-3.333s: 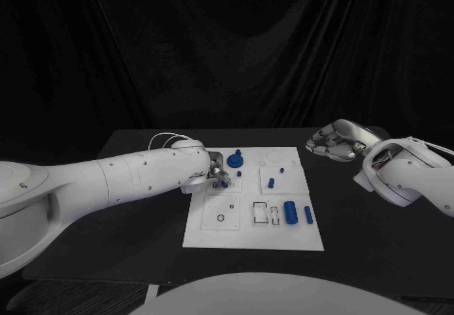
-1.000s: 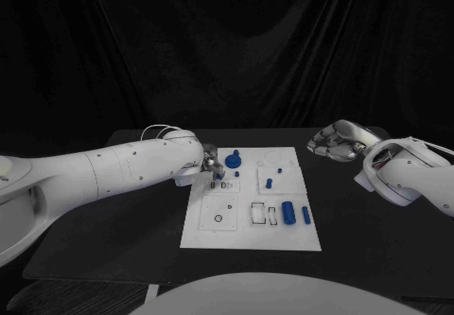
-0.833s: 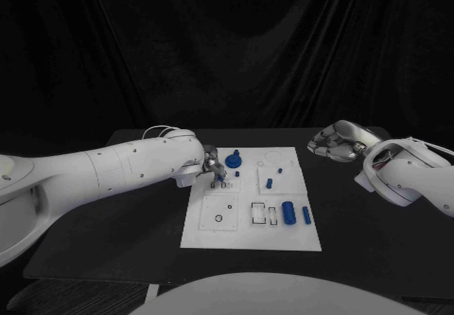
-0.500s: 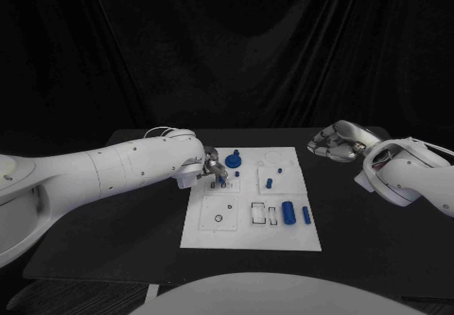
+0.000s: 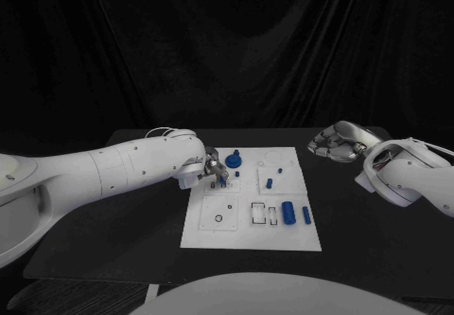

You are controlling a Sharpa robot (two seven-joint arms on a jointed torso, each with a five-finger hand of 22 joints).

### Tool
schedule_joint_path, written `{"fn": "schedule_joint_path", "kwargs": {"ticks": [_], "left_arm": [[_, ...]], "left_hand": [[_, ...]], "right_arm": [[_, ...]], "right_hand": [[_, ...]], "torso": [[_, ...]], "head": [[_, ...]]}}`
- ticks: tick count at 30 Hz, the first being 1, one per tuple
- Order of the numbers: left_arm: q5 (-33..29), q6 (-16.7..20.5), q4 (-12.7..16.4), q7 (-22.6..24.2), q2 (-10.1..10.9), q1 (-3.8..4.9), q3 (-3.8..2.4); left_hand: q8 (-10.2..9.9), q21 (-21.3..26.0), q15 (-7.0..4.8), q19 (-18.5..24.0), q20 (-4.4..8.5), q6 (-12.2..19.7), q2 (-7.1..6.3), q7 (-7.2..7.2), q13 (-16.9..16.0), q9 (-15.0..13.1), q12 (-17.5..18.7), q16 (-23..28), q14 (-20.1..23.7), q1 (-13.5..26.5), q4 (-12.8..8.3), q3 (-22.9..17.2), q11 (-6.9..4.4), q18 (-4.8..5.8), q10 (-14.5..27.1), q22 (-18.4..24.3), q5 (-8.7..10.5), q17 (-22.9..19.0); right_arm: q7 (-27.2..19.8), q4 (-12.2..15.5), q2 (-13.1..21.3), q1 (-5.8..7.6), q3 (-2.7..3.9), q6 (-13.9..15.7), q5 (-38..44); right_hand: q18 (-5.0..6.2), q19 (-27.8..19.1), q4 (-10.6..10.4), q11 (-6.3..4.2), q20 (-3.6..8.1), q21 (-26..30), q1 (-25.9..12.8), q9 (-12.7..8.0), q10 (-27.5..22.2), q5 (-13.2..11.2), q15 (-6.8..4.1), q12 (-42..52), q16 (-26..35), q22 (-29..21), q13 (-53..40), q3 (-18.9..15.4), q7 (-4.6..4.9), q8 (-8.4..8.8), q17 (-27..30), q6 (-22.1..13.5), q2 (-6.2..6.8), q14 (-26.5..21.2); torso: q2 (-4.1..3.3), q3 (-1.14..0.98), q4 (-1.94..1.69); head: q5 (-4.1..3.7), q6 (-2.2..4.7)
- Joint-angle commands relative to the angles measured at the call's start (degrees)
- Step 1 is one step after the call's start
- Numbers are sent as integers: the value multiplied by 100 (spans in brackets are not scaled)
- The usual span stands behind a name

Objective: Assemble the parts on the task board

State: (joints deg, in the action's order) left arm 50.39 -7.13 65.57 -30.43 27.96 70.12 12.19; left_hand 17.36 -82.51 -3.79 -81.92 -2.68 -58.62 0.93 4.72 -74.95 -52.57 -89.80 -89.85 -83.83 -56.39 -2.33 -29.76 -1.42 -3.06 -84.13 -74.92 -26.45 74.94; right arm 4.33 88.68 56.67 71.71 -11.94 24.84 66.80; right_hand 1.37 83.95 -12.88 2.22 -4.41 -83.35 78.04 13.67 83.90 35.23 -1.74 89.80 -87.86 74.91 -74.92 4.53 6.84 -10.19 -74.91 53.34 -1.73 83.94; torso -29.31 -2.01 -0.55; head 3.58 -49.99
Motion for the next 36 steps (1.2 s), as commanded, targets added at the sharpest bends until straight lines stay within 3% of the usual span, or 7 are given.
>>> {"fn": "schedule_joint_path", "kwargs": {"ticks": [1,36], "left_arm": [[-75,106,6,40,-6,-12,-4],[-76,43,-125,143,-44,-126,-3]], "left_hand": [[-36,9,-37,10,24,-284,37,-281,-1505,4,-20,-15,-617,-52,-264,-306,-44,42,-587,-955,-22,1506],[-74,43,-33,41,26,-246,53,-267,-1505,13,-20,-15,-617,-72,-258,-324,-36,33,-587,-936,-43,1506]], "right_arm": [[87,0,5,-15,4,-19,10],[79,13,4,-19,4,-7,9]], "right_hand": [[54,251,-1,4,-1,17,48,3,610,39,-3,20,27,1253,-1508,27,-3,-4,-1043,19,-7,504],[57,246,2,4,0,28,51,3,610,39,-3,20,31,1249,-1508,32,-2,-3,-1036,19,-7,503]], "torso": [[0,-2,2],[0,0,1]], "head": [[-4,-1],[13,-1]]}}
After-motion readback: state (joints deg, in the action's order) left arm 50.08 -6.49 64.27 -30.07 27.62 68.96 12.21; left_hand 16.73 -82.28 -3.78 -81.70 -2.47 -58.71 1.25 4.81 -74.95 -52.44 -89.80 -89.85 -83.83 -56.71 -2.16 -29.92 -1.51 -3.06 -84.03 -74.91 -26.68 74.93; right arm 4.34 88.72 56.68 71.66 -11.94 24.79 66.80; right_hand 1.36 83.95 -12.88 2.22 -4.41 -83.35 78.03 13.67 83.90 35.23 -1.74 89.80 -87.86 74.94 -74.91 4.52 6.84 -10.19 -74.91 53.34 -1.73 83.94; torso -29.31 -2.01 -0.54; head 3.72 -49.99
